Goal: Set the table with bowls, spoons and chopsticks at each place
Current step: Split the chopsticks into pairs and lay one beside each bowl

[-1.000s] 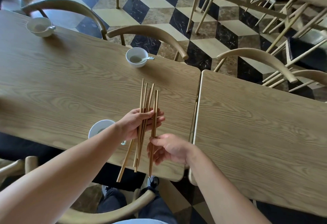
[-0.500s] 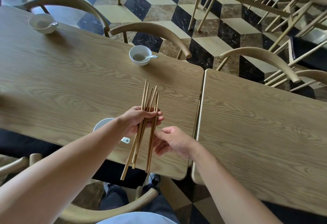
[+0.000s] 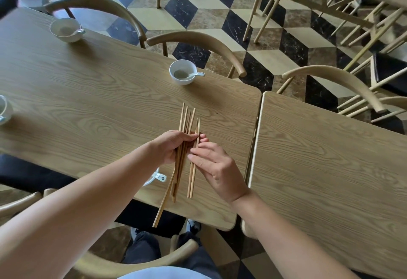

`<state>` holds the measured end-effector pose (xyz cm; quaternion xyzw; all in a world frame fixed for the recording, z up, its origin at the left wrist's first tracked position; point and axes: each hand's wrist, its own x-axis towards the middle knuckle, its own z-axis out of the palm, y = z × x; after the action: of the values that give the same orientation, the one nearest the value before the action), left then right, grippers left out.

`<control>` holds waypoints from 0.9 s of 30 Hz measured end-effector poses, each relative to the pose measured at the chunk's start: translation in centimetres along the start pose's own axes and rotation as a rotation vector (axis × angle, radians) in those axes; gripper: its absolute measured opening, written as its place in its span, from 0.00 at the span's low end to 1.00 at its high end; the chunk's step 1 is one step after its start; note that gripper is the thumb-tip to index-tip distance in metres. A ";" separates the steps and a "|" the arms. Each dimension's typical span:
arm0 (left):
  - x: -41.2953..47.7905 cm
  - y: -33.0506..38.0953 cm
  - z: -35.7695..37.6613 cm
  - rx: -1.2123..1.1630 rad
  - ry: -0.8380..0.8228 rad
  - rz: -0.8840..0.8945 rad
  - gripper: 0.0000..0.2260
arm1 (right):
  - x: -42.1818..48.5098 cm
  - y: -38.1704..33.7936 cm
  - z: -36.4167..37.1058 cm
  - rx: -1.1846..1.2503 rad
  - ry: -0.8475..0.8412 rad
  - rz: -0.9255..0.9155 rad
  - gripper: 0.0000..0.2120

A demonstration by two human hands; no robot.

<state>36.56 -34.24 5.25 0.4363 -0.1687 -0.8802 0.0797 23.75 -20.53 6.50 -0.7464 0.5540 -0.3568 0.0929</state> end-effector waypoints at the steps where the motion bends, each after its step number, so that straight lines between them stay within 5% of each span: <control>1: -0.1 0.1 0.1 0.022 -0.003 -0.010 0.09 | 0.3 0.1 -0.2 0.015 0.008 -0.016 0.11; 10: -0.5 2.2 0.8 -0.030 0.067 0.104 0.12 | 3.4 4.5 -2.2 -0.116 0.398 0.381 0.06; 15: 0.4 2.7 -0.1 -0.051 0.074 0.138 0.11 | 2.1 8.3 1.1 -0.041 0.276 0.730 0.04; 22: 1.2 2.8 -1.1 -0.096 0.072 0.129 0.11 | 3.1 10.7 3.1 -0.081 0.215 0.843 0.04; 27: 1.3 4.2 -1.6 -0.092 0.072 0.126 0.12 | 8.8 14.4 1.7 0.417 0.176 1.237 0.04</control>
<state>37.01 -38.87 4.87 0.4519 -0.1522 -0.8642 0.1608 15.04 -34.12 1.37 -0.2249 0.8056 -0.3971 0.3778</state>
